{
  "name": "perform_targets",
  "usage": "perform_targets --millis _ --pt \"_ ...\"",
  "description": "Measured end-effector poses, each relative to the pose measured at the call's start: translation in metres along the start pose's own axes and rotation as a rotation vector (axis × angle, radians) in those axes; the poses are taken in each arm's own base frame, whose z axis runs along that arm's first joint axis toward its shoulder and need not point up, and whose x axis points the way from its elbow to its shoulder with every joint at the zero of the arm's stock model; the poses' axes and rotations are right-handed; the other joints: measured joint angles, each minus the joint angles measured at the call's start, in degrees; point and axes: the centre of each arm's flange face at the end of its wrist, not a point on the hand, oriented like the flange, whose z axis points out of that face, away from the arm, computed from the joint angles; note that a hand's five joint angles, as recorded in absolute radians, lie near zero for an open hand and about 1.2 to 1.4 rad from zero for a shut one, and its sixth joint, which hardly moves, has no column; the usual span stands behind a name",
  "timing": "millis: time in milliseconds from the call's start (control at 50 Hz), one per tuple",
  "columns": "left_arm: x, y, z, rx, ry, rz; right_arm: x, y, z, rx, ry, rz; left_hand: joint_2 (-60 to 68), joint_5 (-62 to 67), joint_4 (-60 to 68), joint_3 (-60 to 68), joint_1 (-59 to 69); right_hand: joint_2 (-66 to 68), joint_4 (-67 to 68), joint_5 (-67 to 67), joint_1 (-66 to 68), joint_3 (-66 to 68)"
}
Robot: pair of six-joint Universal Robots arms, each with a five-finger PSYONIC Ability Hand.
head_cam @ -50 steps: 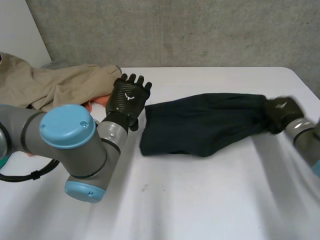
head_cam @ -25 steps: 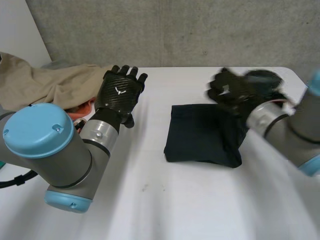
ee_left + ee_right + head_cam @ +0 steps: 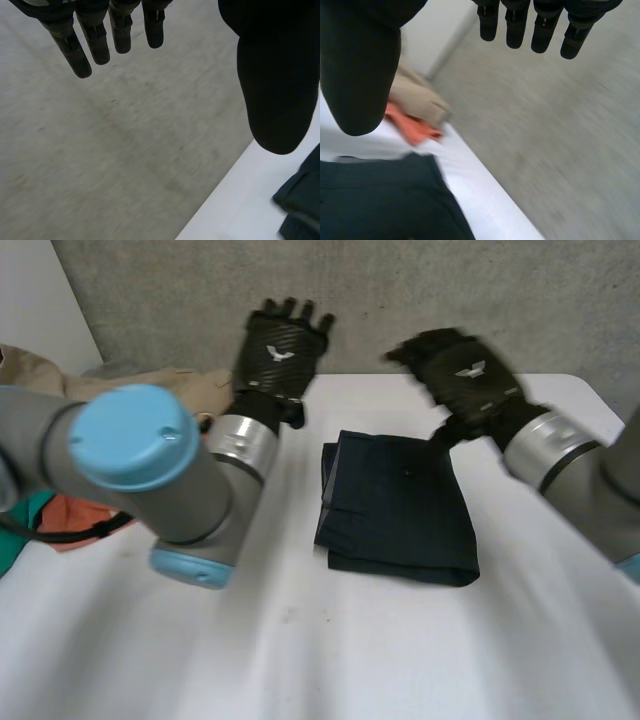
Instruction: Fold the laundry.
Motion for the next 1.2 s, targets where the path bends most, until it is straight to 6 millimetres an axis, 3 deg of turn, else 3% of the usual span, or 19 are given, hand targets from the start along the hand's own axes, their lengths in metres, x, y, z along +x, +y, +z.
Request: perform_targets --millis 40,100,160,280,380,480,680,780,880,1000,1120,1200 --pt "0.020 0.000 0.004 0.008 0.058 -0.009 0.025 0.002 -0.004 -0.066 0.117 0.087 0.00 0.00 0.00 0.00 0.00 0.00 0.00 0.00 0.00 0.00" --pt "0.048 0.005 0.005 -0.008 0.144 -0.019 0.041 0.012 -0.006 -0.167 0.189 0.155 0.00 0.00 0.00 0.00 0.00 0.00 0.00 0.00 0.00 0.00" --pt "0.073 0.015 0.003 -0.051 0.223 -0.025 0.044 0.028 -0.002 -0.271 0.194 0.195 0.00 0.00 0.00 0.00 0.00 0.00 0.00 0.00 0.00 0.00" --pt "0.101 0.043 -0.005 -0.189 0.316 -0.017 0.039 0.067 0.012 -0.397 0.151 0.230 0.00 0.00 0.00 0.00 0.00 0.00 0.00 0.00 0.00 0.00" --pt "0.105 0.065 -0.011 -0.308 0.331 0.002 0.032 0.100 0.021 -0.461 0.116 0.241 0.00 0.00 0.00 0.00 0.00 0.00 0.00 0.00 0.00 0.00" --pt "0.097 0.084 -0.014 -0.417 0.325 0.024 0.023 0.130 0.026 -0.518 0.086 0.199 0.00 0.00 0.00 0.00 0.00 0.00 0.00 0.00 0.00 0.00" --pt "0.085 0.103 -0.018 -0.536 0.337 0.039 0.019 0.150 0.029 -0.554 0.061 0.104 0.00 0.00 0.00 0.00 0.00 -0.68 0.00 0.00 -1.36 0.00" --pt "0.082 0.095 -0.015 -0.526 0.344 0.036 0.022 0.140 0.031 -0.530 0.070 0.090 0.00 0.00 0.00 0.00 0.00 -0.68 0.00 -0.02 -1.36 0.00" --pt "0.069 0.058 -0.008 -0.446 0.340 0.008 0.035 0.096 0.030 -0.427 0.136 0.113 0.00 -0.01 0.00 0.00 0.00 -0.68 0.00 -0.04 -1.36 0.00" --pt "0.053 0.017 -0.012 -0.374 0.329 -0.045 0.041 0.073 0.012 -0.352 0.242 0.244 0.00 0.00 0.00 0.00 0.00 -0.68 0.00 -0.04 -1.36 0.00" --pt "0.042 -0.008 -0.027 -0.325 0.338 -0.108 0.038 0.078 -0.018 -0.369 0.302 0.395 0.00 0.00 0.00 0.00 0.00 -0.68 0.00 -0.04 -1.36 0.00" --pt "0.037 -0.015 -0.042 -0.302 0.364 -0.140 0.019 0.100 -0.044 -0.458 0.271 0.492 0.00 -0.01 0.00 0.00 0.00 -0.68 0.00 -0.05 -1.36 0.00"
